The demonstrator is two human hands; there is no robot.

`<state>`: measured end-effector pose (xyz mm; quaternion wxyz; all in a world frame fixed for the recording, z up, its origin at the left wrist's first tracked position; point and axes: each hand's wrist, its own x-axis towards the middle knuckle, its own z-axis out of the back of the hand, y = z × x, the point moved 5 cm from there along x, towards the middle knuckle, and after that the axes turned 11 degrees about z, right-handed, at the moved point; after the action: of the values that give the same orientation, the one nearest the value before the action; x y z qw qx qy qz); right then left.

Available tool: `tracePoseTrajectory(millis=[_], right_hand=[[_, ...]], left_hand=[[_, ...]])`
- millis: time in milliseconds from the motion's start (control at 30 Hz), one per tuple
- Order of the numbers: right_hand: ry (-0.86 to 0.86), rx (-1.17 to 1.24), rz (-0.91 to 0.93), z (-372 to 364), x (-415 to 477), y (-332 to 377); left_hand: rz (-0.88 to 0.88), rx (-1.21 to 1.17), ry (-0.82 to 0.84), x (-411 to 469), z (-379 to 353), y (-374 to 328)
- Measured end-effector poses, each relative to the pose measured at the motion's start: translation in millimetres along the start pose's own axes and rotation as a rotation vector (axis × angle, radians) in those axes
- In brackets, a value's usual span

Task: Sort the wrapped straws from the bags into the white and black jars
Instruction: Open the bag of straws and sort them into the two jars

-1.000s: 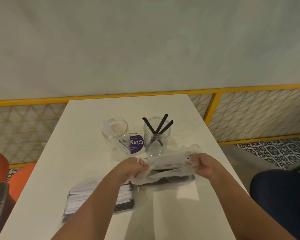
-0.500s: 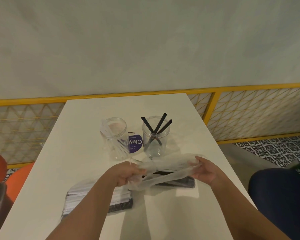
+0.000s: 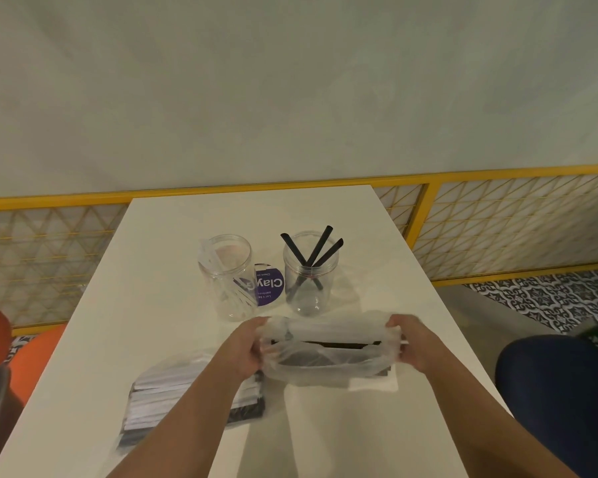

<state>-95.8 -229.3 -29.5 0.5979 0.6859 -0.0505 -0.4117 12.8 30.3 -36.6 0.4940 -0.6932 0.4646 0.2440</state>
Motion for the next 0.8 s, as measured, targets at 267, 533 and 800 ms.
tracePoseTrajectory(millis=[267, 533, 800], right_hand=[[0.359, -0.915, 0.97, -65, -34, 20], [0.361, -1.449, 0.594, -58, -15, -3], [0.397, -1.637, 0.69, -63, -10, -6]], left_hand=[[-0.234, 0.395, -0.219, 2, -7, -20], [-0.543, 1.001, -0.315, -9, -16, -20], [-1.2, 1.382, -0.103, -53, -95, 6]])
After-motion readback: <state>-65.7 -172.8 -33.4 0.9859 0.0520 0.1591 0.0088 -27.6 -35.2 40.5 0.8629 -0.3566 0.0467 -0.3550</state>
